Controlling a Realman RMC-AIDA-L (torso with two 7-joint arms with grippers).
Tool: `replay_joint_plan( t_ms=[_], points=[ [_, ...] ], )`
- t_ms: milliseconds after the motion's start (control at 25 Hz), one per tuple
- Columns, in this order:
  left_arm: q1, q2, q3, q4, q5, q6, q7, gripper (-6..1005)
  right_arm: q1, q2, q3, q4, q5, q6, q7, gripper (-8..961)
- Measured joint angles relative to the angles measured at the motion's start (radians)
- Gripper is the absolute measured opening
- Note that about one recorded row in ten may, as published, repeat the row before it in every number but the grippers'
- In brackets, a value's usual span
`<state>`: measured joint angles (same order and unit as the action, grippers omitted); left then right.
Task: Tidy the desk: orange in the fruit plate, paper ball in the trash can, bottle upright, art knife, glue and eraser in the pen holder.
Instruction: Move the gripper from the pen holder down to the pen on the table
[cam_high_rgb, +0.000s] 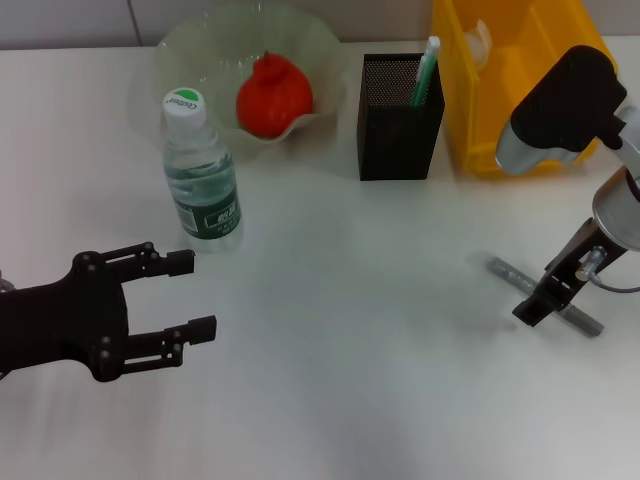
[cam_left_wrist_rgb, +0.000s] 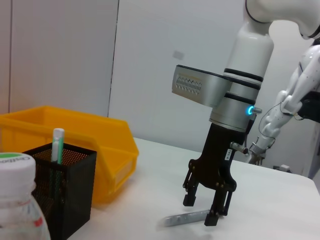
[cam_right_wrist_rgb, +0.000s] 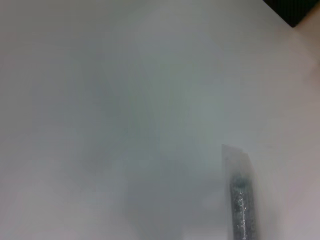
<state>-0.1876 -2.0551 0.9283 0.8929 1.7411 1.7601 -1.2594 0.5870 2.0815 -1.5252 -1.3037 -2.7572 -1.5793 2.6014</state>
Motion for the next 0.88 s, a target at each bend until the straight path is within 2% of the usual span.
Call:
replay_joint_plan(
  t_ms=[600,880],
  points=[
    [0.008,-0.001,-0.003,0.007,-0.001,0.007,-0.007,754,0.022,0.000,0.005,0.085,-0.003,0.032,-0.001,657],
    [0.000,0.001,-0.014,0.010,-0.007,0.020,-0.013,754,0.021,0.000,0.010,0.095,0.000,0.038,-0.001,377]
  ],
)
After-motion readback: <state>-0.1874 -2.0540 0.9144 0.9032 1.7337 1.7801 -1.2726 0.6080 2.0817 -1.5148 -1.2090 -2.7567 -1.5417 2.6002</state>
